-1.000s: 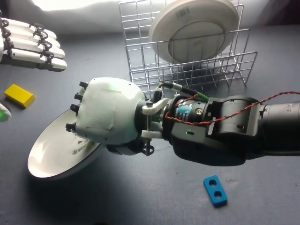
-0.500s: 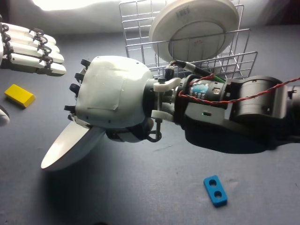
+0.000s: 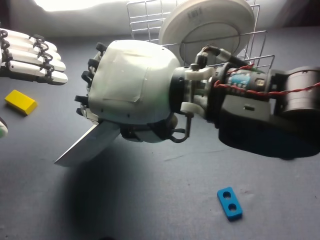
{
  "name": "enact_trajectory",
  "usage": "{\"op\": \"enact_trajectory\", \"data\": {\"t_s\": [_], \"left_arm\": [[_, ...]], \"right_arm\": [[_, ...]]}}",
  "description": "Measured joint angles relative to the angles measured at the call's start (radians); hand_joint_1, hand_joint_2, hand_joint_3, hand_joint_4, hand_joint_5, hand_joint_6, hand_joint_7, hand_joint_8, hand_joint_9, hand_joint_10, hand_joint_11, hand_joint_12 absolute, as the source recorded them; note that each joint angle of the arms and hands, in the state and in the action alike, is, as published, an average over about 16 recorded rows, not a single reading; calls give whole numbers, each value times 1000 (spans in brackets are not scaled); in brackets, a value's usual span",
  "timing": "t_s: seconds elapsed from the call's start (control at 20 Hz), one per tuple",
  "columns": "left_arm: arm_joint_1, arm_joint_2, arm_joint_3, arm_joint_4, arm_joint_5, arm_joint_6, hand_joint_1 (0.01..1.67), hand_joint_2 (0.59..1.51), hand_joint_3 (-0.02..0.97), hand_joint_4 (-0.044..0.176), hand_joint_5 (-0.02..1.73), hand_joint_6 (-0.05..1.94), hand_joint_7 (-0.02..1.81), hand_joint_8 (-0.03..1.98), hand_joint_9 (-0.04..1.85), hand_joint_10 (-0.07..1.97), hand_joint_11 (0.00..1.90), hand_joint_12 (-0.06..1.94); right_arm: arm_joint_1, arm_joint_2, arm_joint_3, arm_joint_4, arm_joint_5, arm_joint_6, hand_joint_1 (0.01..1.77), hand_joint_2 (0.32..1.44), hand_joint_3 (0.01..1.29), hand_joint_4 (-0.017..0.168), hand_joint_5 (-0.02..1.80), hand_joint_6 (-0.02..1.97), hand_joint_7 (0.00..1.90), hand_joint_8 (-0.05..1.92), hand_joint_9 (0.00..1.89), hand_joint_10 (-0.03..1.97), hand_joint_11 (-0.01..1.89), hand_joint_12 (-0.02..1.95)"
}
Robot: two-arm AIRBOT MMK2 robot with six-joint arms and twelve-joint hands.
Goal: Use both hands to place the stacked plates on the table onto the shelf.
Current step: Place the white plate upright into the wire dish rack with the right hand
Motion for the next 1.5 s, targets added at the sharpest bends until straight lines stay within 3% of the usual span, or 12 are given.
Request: {"op": "enact_trajectory", "data": {"t_s": [0.35,0.8,1.15,1.5], "left_arm": [[13,0,5,-1,4,1,19,1061,19,0,22,19,20,-13,20,3,18,3],[33,-1,9,-2,9,2,18,1057,19,0,22,20,20,-13,20,3,17,3],[48,-1,12,-4,12,2,18,1054,20,0,21,19,20,-13,20,4,16,3],[57,-1,12,-5,13,2,19,1057,20,0,21,18,20,-13,20,3,15,3]], "right_arm": [[47,82,-79,27,-29,45,1233,969,13,-5,1059,635,1167,774,1103,925,809,1389],[153,210,-154,-12,-84,338,1234,970,13,-3,1058,635,1162,770,1105,886,795,1367],[263,296,-175,20,-144,564,1239,969,12,-6,1049,634,1161,806,1091,921,787,1386],[328,344,-173,133,-206,616,1245,968,13,-8,1036,633,1162,832,1079,965,787,1413]]}}
